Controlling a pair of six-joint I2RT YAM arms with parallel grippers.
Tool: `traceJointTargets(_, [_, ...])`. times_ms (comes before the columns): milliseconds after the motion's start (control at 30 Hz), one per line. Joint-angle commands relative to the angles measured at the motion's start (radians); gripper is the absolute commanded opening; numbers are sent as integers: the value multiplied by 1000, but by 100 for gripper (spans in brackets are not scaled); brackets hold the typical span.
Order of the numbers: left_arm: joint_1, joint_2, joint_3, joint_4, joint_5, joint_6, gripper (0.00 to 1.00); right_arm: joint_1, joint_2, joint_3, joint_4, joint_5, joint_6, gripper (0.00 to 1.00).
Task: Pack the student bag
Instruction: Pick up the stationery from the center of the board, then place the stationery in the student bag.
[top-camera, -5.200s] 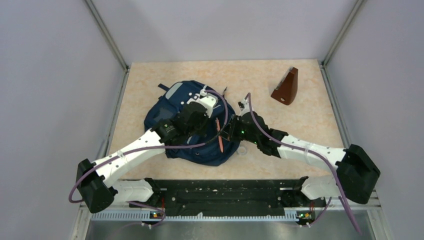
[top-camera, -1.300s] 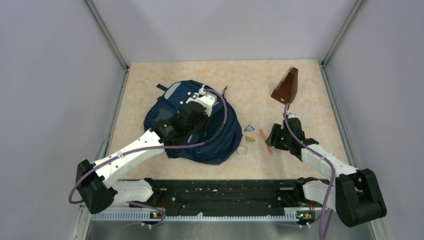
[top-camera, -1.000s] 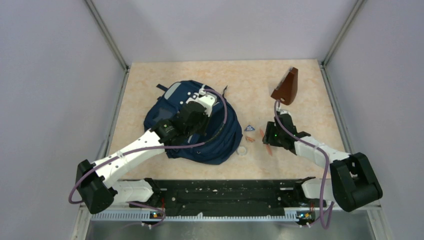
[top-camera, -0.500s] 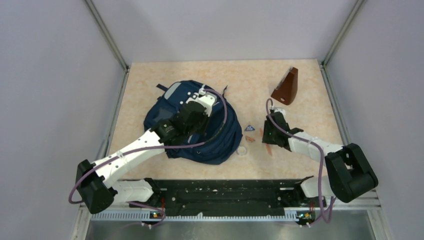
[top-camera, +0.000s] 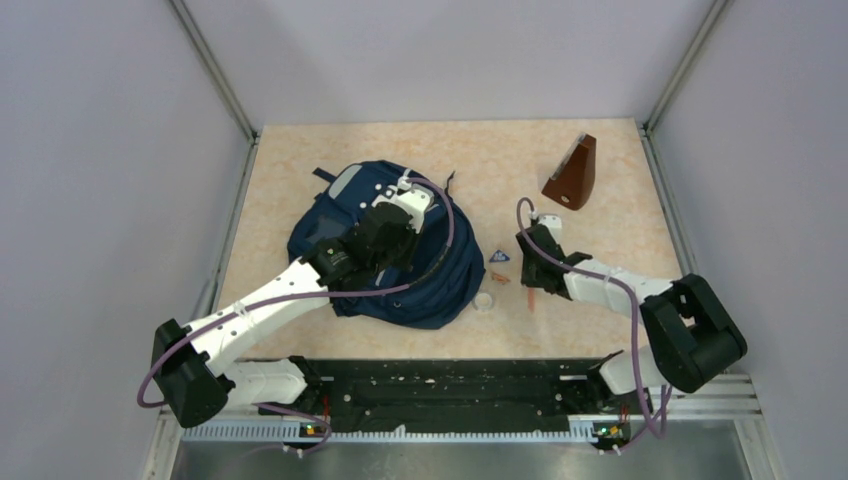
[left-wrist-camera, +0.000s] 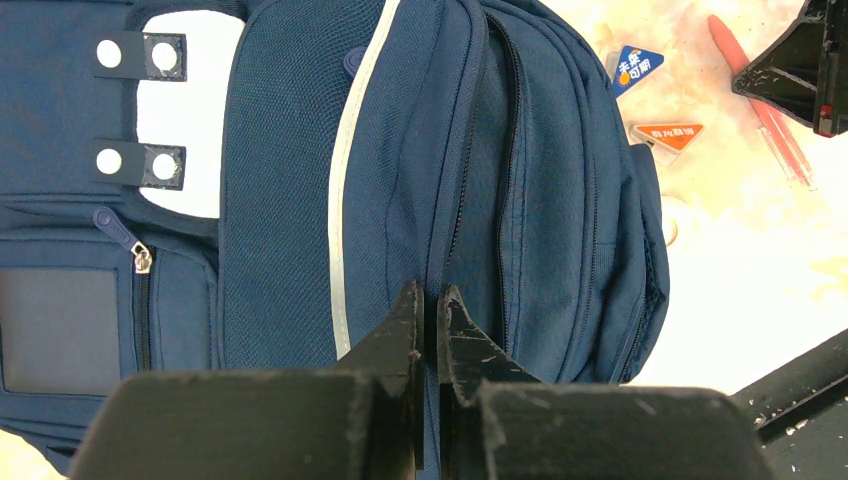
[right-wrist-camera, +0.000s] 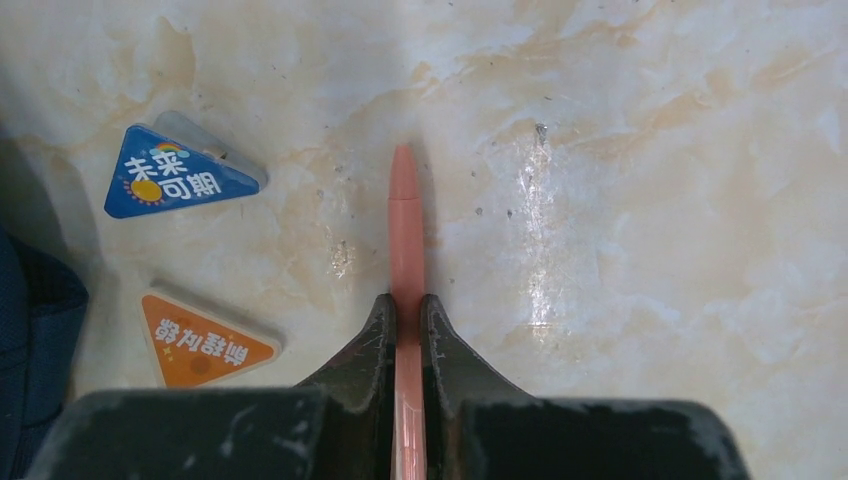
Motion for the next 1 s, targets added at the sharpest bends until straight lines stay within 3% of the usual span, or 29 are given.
traceJointTargets(0, [0, -21, 14, 68, 15, 8, 0, 17, -31, 0, -70, 17, 24, 0])
traceJointTargets(200, [1, -30, 14, 68, 18, 6, 0, 22, -252, 20, -133, -67, 20, 0])
traceJointTargets(400, [1, -36, 18, 69, 55, -5, 0, 24, -441, 75, -132, -295, 83, 0])
traceJointTargets(600, [2, -33, 18, 69, 69, -10, 0, 131, -409, 61, 124, -497, 277, 0])
traceJointTargets(767, [1, -31, 19, 69, 87, -14, 0, 293, -332, 67, 340, -381, 405, 0])
traceJointTargets(967, [1, -34, 17, 69, 95, -19, 0, 312, -224, 8, 614, -363, 588, 0])
